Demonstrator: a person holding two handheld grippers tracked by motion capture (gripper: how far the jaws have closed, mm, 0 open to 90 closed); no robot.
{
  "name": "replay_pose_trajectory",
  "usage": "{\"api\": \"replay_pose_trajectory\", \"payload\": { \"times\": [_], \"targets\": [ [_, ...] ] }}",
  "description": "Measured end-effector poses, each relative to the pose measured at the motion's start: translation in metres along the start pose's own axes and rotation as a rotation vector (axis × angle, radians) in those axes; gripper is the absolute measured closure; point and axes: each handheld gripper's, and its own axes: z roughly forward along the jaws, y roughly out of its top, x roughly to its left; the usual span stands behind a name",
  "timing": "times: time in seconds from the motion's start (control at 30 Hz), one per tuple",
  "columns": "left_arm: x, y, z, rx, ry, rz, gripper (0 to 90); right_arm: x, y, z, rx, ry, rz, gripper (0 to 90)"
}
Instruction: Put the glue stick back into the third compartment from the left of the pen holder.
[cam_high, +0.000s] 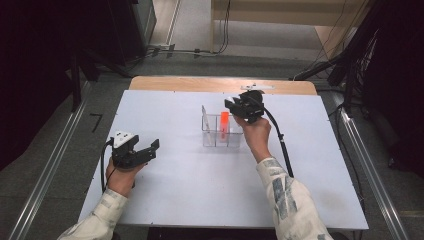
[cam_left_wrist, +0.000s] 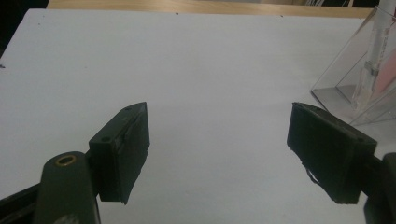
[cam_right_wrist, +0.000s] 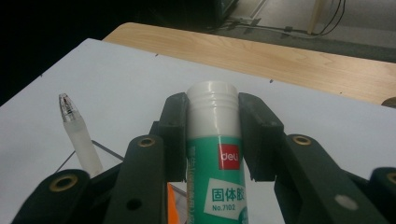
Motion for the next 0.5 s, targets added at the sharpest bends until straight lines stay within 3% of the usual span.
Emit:
{"api": "replay_pose_trajectory", "payload": {
  "times": [0.5],
  "targets": [
    [-0.0001, -0.0001, 0.0003, 0.002, -0.001, 0.000, 21.4, 0.0001, 0.0001, -0.0002, -0.001, 0.011, 0.011, 62.8]
  ]
}}
